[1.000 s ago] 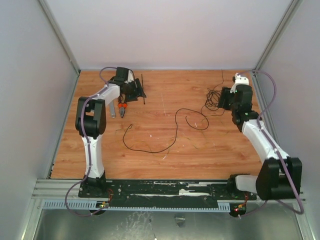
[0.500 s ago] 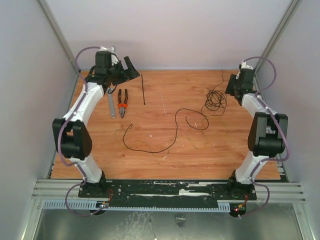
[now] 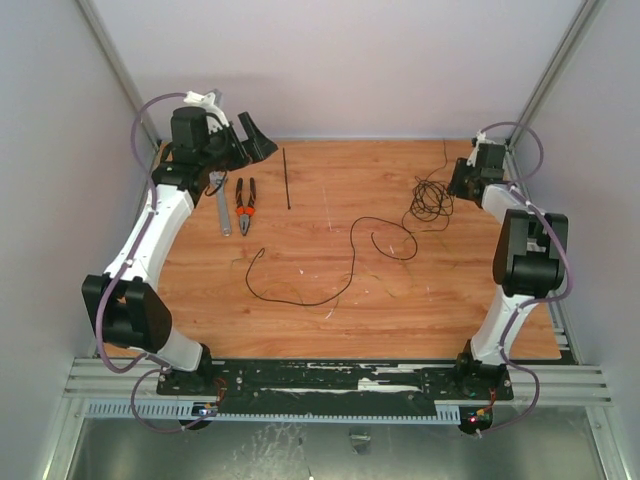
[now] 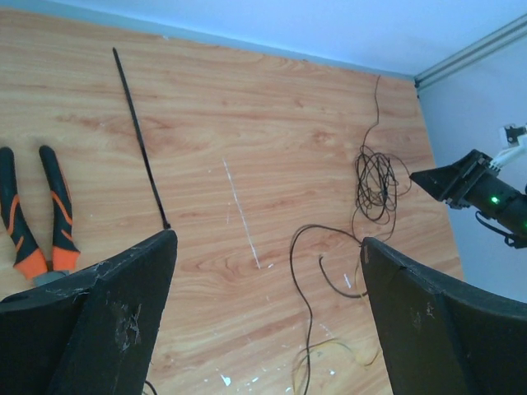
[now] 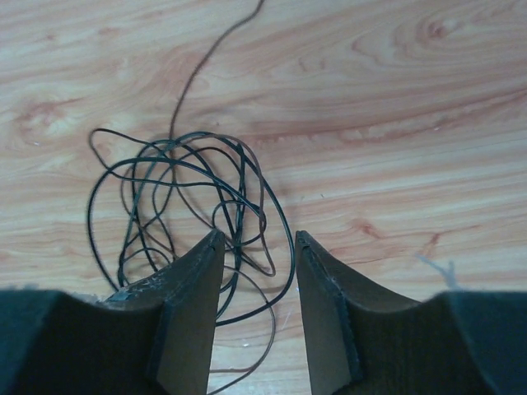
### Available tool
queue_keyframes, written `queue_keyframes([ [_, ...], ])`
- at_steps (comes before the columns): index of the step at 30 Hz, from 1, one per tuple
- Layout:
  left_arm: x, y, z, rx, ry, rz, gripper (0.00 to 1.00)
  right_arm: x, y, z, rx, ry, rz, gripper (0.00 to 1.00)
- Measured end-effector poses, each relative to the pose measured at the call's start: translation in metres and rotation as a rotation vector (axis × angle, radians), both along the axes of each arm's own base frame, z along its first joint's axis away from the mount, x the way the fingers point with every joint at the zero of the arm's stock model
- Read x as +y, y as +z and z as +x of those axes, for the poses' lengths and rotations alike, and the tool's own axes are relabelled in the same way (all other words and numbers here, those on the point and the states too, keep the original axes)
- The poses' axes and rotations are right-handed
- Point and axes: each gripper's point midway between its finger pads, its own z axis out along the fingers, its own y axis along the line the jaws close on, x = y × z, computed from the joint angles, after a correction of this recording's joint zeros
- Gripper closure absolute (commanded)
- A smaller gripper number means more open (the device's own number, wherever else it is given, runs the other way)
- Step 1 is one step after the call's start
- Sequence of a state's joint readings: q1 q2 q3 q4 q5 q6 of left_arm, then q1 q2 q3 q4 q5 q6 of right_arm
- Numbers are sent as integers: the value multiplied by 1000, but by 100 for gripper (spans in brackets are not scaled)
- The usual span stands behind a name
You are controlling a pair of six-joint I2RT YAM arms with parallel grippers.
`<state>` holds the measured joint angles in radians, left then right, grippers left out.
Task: Zip-tie the wires
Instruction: Untie the cable at the center of the board.
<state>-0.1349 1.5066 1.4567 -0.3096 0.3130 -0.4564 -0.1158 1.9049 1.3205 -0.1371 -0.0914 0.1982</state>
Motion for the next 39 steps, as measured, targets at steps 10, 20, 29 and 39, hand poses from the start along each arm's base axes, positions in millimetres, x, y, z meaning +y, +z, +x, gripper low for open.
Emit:
queue_keyframes([
  [10,1,-13,-4,32,1,4,2,2,-51,-3,120,12,16,99],
  [20,-3,-9,-6,24,-17,-9,2,-10,73,8,-88,-6,-76,100],
  [29,-27,3,1,-2,-108,-58,2,1,187,22,-319,38,-60,100],
  [39,-136,26,18,-95,-339,-72,2,41,397,16,-828,212,15,100],
])
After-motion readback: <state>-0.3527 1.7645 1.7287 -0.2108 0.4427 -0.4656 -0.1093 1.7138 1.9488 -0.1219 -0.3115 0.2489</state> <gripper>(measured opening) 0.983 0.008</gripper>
